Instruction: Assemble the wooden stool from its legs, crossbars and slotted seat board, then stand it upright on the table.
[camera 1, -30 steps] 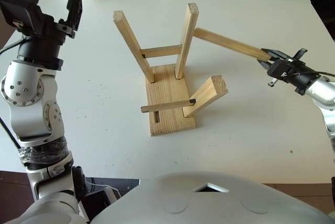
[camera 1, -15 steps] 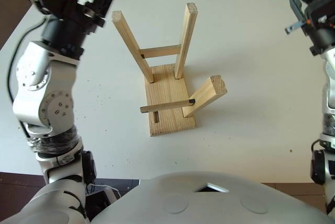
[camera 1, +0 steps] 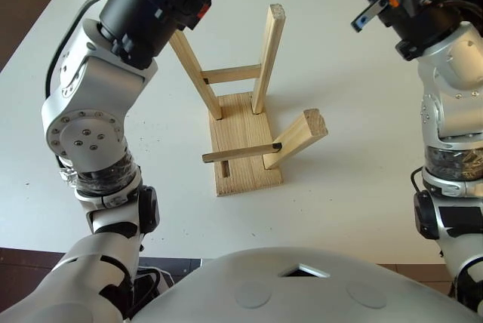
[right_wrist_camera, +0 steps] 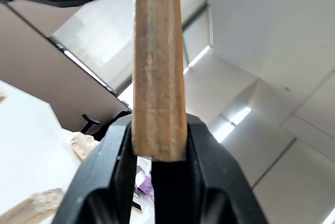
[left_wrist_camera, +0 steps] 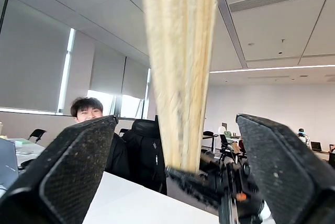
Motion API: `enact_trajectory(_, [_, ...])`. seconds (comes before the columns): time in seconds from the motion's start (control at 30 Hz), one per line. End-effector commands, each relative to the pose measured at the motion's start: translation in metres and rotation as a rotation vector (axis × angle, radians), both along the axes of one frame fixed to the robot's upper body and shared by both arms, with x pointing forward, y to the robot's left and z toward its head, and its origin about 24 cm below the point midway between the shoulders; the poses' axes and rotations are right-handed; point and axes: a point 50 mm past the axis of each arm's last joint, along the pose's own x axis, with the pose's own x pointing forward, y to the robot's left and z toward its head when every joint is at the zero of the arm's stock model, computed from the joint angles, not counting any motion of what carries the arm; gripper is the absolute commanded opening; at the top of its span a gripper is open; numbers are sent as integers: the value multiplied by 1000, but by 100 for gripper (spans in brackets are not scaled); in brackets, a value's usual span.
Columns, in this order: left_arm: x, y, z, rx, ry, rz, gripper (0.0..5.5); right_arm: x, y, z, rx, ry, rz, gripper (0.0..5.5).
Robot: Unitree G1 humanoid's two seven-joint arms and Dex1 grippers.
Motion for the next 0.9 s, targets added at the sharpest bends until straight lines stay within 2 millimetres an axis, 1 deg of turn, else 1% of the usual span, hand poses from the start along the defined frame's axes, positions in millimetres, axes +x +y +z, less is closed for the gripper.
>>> enact_trajectory(0.03, [-1,-6,4,16,2,-21,419,-3,5,-11,-118,-26,27,106])
enact_trajectory(0.13, [0,-6,3,37,13,-24,419,-2,5,-14,-153,-46,25,106])
enact_trajectory(0.23, [0,-5,2,54,29,-22,368,-1,3,-16,-181,-65,6,106])
enact_trajectory(0.4, [0,-5,-3,97,51,-36,305,1,-1,-17,-188,-69,-8,106])
enact_trajectory(0.57, [0,-5,-13,148,71,-43,234,2,-4,-17,-189,-68,-16,106])
enact_trajectory(0.6, [-1,-5,-14,156,73,-45,213,2,-4,-17,-192,-68,-17,106])
enact_trajectory(0.9, [-4,-8,-24,222,73,-62,208,2,-8,-13,-245,-107,-24,106])
